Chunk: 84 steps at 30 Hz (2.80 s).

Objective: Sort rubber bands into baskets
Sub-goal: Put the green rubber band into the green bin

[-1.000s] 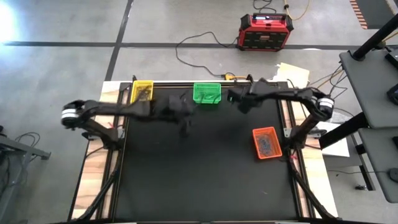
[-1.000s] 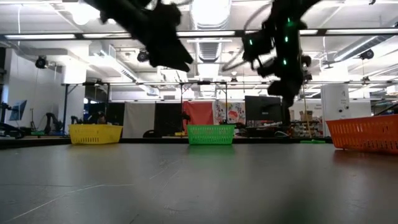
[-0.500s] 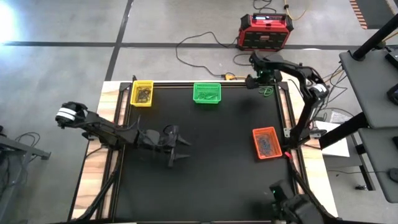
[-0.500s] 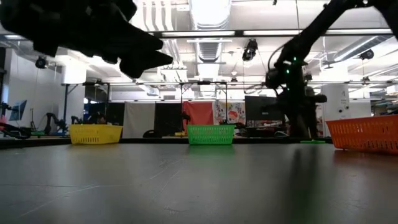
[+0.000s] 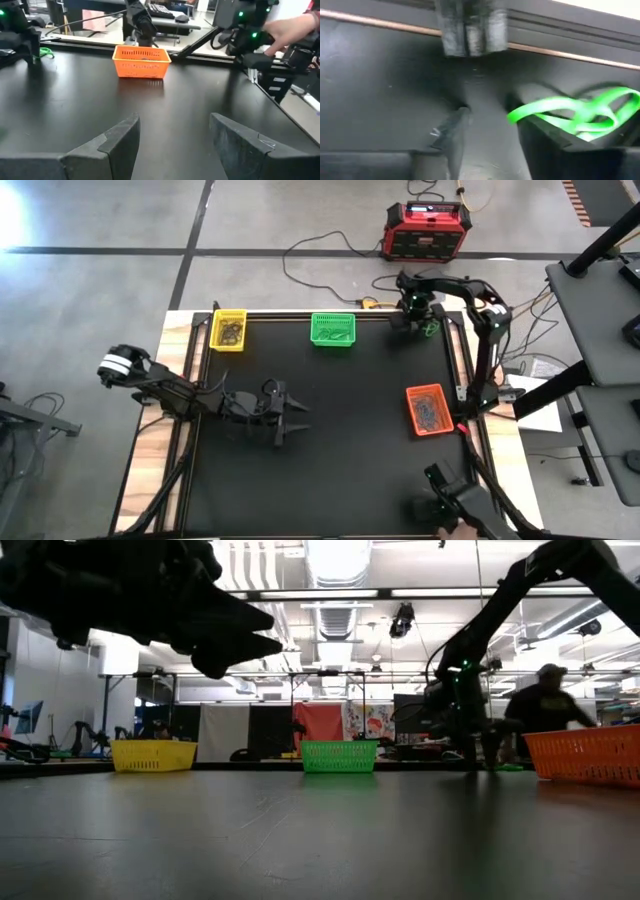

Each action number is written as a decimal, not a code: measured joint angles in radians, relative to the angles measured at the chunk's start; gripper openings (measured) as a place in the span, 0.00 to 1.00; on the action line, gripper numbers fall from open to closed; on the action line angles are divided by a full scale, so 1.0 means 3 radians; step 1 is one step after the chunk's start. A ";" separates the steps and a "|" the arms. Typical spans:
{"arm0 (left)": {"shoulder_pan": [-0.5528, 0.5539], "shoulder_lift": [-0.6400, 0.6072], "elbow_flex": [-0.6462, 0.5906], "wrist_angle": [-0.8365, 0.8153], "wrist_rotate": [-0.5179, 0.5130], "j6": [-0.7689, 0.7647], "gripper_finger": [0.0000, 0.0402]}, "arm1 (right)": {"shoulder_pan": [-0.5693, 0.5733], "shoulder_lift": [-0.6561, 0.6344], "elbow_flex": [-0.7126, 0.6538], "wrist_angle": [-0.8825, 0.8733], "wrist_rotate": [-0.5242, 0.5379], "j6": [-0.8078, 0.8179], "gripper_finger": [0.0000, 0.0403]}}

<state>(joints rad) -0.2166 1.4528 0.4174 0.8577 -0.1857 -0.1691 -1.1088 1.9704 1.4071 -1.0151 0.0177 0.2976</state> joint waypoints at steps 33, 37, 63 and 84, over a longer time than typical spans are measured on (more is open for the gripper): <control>-0.0064 -0.0954 -0.0574 -0.0035 -0.0054 0.0155 0.56 | 0.1217 -0.1237 -0.0109 -0.0135 0.0112 -0.0772 0.02; 0.0128 -0.1047 -0.0581 -0.0042 0.0037 0.0328 0.56 | 0.1520 -0.1485 -0.0157 0.0824 -0.0317 -0.0798 0.02; 0.0869 0.0034 -0.0581 0.0120 -0.0081 0.0274 0.56 | 0.1713 0.0145 0.0569 0.2062 -0.0594 -0.0501 0.06; 0.0741 0.0078 -0.0641 0.0231 -0.0073 0.0361 0.56 | 0.1742 -0.0240 0.1010 0.0117 0.0298 -0.0684 0.43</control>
<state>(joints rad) 0.0056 1.4762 0.2251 0.9271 -0.2077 -0.0608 -0.5860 1.8985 1.7102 -0.9799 0.1072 0.0924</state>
